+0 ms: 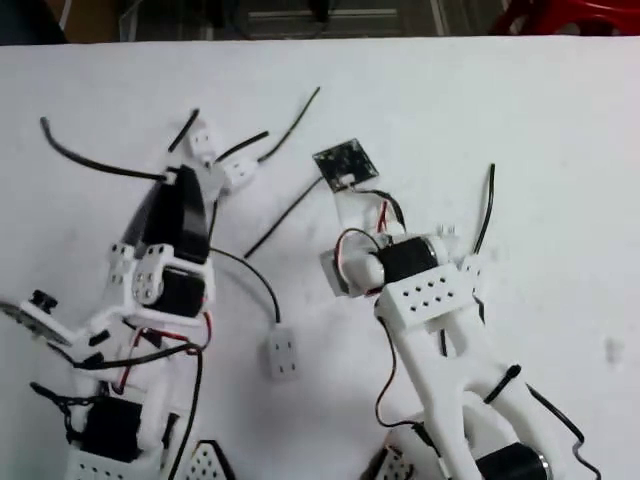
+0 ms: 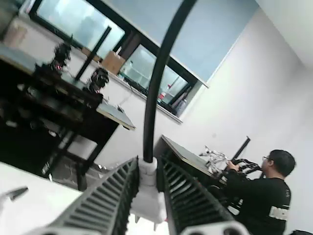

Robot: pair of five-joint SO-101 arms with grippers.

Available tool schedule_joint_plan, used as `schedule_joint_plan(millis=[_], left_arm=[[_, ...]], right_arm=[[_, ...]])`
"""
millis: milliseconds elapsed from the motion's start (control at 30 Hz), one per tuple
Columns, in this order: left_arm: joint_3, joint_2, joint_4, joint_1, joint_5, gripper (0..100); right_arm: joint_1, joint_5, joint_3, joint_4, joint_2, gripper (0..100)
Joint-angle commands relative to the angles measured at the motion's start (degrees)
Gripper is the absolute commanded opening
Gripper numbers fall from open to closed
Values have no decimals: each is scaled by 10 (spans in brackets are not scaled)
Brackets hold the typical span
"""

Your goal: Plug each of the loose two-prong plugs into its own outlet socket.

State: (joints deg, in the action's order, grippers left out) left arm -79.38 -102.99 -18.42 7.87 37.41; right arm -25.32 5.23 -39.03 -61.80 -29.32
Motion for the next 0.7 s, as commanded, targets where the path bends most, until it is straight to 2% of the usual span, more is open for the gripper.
schedule_joint_plan(millis=[0,100,167,400,567,667], left_arm=[[3,-4,7,4,164,24],[-1,-4,3,3,338,24],[-24,-4,7,3,409,24],[-60,-4,42,9,427,24],[-97,-4,99,9,427,24],[-114,-4,132,8,426,24]], right_arm=[[-7,1,45,-4,-20,265],[-8,1,77,-11,-20,265],[-15,1,118,-31,-20,254],[-80,1,261,-86,-18,25],[-138,1,292,-84,13,33],[-141,-2,325,-84,87,34]])
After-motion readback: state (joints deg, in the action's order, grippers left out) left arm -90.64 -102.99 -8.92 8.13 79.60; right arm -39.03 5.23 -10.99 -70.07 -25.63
